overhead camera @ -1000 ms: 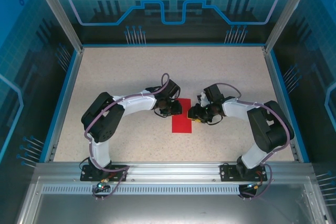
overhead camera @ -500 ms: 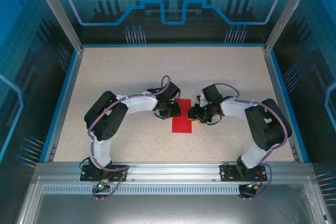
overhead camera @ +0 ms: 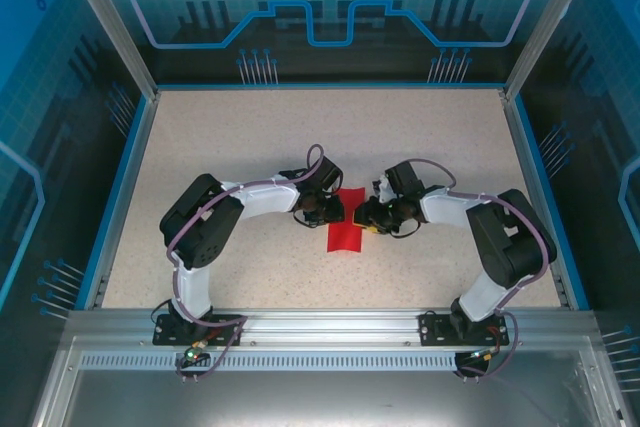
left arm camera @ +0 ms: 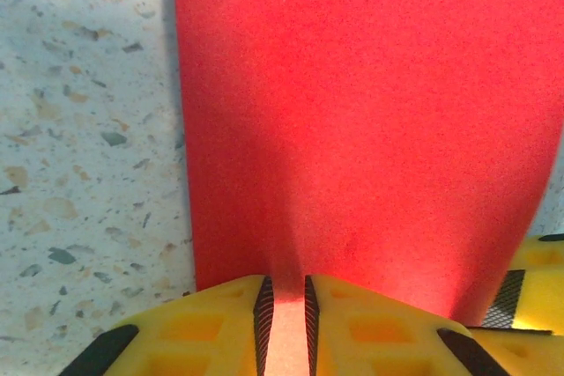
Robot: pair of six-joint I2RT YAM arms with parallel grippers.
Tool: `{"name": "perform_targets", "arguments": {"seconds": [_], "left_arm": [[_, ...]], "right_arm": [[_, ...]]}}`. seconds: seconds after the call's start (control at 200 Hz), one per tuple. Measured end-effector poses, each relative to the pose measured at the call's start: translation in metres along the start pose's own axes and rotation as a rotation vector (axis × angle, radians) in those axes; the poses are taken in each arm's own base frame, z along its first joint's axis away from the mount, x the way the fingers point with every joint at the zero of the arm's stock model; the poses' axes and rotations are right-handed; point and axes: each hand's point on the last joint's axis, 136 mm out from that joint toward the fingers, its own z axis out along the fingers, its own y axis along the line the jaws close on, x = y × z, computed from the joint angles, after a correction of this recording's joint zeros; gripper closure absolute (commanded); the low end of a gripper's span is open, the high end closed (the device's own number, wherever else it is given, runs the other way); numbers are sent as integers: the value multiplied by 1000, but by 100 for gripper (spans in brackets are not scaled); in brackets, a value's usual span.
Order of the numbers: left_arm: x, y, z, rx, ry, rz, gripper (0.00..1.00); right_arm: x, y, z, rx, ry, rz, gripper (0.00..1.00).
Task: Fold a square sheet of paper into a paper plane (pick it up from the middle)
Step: Third fold the triangle at the center of the table.
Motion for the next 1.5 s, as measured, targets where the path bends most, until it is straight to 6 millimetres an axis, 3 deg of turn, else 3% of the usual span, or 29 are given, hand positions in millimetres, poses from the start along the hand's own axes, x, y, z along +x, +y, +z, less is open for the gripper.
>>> {"name": "perform_targets", "arguments": {"seconds": [0.27,0.625,0.905,1.005,1.13,1.375,1.501], "left_arm": [[0,0,1,1,-1,4,76],[5,-1,-6,50,-23,39,65],[18,-7,-48,122,-90,123,45],[30,-14,-65,154,-127,188,42],[57,-26,-72,148,-155,312,36],[118,-47,-58,22,-196,627,31],[124,-38,-44,-74,-204,696,29]], "right_arm": [[-13,12,-10,-100,-20,-1,66],[-6,-7,3,-45,27,31,89],[-6,-7,2,-45,28,28,95],[-6,-6,2,-50,27,29,95],[-7,-4,2,-59,25,38,95],[-8,-1,2,-74,25,46,95],[-7,1,2,-82,32,53,95]]}}
